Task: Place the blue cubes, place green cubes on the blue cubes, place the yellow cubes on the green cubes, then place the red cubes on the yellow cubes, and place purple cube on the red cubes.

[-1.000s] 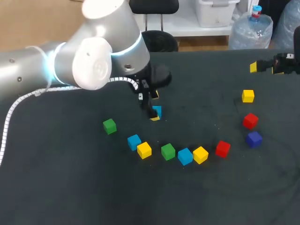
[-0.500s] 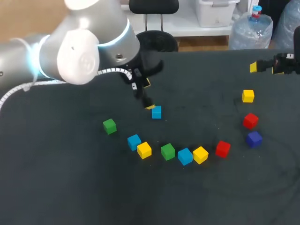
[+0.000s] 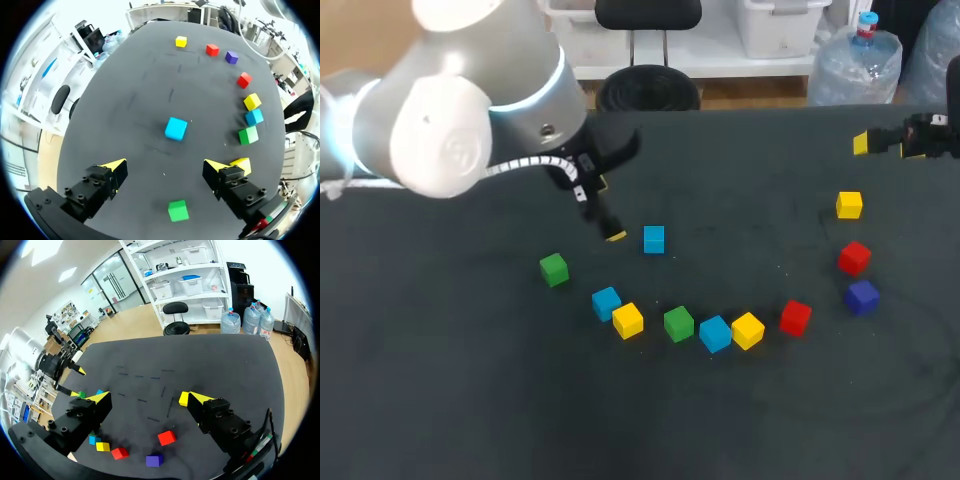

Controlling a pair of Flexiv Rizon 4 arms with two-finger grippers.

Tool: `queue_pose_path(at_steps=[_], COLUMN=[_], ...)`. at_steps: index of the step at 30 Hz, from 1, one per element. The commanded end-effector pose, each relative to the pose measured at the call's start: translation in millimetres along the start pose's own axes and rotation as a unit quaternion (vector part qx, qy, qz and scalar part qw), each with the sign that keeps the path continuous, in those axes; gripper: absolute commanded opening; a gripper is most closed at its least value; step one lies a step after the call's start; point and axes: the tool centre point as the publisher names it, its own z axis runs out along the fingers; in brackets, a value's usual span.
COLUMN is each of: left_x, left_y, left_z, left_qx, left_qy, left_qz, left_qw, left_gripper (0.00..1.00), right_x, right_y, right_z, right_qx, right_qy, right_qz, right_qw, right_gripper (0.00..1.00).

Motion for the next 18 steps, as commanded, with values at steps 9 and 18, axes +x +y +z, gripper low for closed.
queue_pose_path(at_steps=[9,18], left_x=[33.1,36.0], left_y=[-27.9,-51.4], left_z=[-14,-14], left_qx=[-0.036,-0.036], left_qy=[0.007,0.007], left_qz=[-0.054,-0.083], left_qw=[0.998,0.996], left_gripper=[1.0,1.0], right_x=[0,0], right_y=[1,1], right_z=[0,0], right_qx=[0.002,0.002], right_qy=[-0.001,-0.001], right_qz=[0.0,0.0], right_qw=[1.0,1.0], right_gripper=[1.0,1.0])
